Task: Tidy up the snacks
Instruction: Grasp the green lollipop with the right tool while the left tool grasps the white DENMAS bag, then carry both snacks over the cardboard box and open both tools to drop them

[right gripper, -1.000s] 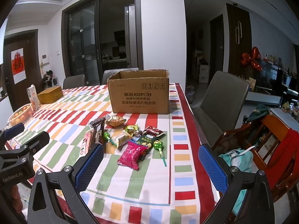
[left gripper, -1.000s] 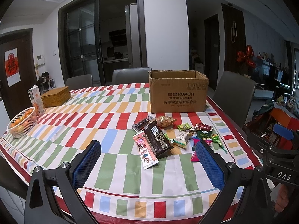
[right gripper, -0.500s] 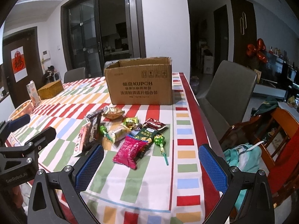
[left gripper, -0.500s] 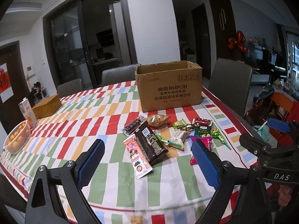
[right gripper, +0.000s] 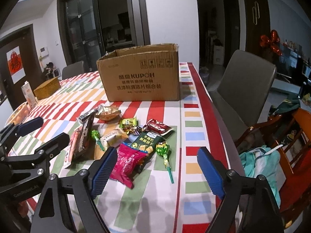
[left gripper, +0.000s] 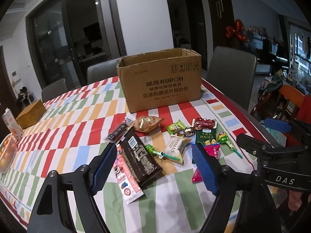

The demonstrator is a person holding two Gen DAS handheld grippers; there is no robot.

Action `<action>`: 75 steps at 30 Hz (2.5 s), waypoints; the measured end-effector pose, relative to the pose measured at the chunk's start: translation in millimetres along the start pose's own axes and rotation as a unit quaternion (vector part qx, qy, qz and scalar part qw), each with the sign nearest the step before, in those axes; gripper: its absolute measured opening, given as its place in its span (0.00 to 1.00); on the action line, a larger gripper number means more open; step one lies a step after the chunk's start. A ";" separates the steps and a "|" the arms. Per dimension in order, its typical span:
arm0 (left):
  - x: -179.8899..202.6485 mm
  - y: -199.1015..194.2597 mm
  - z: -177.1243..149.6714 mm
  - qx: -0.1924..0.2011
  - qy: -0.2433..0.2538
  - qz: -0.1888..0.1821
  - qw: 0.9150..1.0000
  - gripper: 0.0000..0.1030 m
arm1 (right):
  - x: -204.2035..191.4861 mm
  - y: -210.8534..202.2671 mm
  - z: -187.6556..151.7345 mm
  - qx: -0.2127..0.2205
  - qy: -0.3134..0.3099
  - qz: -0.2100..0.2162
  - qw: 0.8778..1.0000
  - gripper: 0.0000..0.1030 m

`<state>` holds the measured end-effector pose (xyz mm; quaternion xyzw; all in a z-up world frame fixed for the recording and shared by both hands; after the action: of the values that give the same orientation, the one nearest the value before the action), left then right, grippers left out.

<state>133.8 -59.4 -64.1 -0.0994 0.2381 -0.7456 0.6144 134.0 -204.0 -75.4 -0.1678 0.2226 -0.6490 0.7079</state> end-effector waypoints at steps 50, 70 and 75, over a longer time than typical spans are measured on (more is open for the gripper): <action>17.3 108.1 -17.0 -0.132 -0.060 -0.100 0.984 0.30 | 12.1 88.7 -12.9 -0.108 0.024 0.045 0.993 0.25; 1.5 43.8 52.5 -0.027 -0.049 -0.065 0.996 0.30 | -9.3 35.0 54.9 -0.001 0.008 0.076 0.997 0.25; -5.1 37.4 72.1 -0.003 -0.045 -0.053 0.998 0.30 | -12.5 30.3 77.6 0.027 0.006 0.079 0.996 0.25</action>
<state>199.3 -76.2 -18.7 -0.1475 0.2071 -0.7712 0.5836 200.2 -192.5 -24.7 -0.1267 0.2217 -0.5977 0.7600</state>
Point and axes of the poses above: each gripper's, at about its wrist camera, not at the fingertips, and y roughly the way its jaws point, x to its right, z to its top, the point moved 5 cm from there along y, roughly the way its jaws point, and after that the axes turned 8 degrees about x, right-handed, at the moved point
